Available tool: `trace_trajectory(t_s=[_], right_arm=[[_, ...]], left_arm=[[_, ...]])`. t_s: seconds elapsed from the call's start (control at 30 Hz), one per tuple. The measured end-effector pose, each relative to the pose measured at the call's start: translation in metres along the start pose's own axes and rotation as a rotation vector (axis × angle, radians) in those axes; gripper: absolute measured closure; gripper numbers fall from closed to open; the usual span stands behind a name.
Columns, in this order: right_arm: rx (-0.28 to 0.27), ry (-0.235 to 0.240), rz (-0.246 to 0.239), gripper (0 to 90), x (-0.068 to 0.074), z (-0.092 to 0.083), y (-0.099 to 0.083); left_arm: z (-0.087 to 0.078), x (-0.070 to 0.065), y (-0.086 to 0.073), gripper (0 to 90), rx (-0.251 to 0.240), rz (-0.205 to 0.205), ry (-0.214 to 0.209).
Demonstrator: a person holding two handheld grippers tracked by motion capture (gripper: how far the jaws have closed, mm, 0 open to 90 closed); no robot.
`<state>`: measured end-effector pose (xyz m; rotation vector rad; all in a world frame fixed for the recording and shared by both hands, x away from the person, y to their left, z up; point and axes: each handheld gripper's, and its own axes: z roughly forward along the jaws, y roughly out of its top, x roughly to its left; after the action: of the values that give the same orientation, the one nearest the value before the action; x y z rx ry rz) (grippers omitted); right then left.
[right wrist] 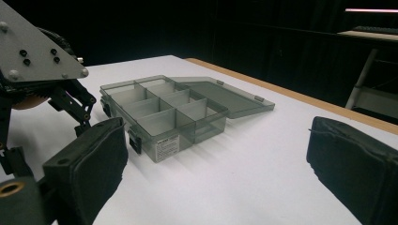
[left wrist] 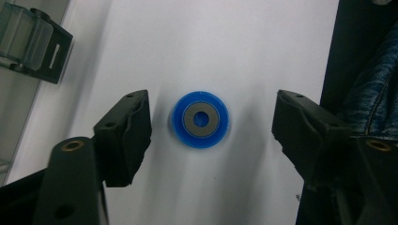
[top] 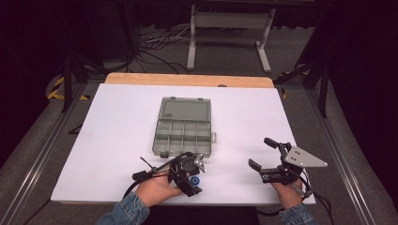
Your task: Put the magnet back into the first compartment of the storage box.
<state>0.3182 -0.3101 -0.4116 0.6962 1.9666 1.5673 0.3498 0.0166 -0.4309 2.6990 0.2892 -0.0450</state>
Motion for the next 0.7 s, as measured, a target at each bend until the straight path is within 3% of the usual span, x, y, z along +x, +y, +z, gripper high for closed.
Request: trace_trajectory(t_s=[0.27, 0.53, 0.7], right_arm=[[-0.001, 0.003, 0.001, 6.2, 0.0000, 0.0003, -0.0001], [-0.002, 0.006, 0.002, 6.2, 0.0000, 0.0002, -0.0001], [-0.003, 0.008, 0.005, 6.2, 0.0000, 0.0005, -0.0002]], left_arm=[[0.0007, -0.0011, -0.0001, 46.6, 0.012, 0.008, 0.007], [-0.0001, -0.0012, -0.0004, 61.1, 0.021, 0.025, 0.042], [-0.0007, -0.0010, -0.0002, 62.0, 0.017, 0.024, 0.042]])
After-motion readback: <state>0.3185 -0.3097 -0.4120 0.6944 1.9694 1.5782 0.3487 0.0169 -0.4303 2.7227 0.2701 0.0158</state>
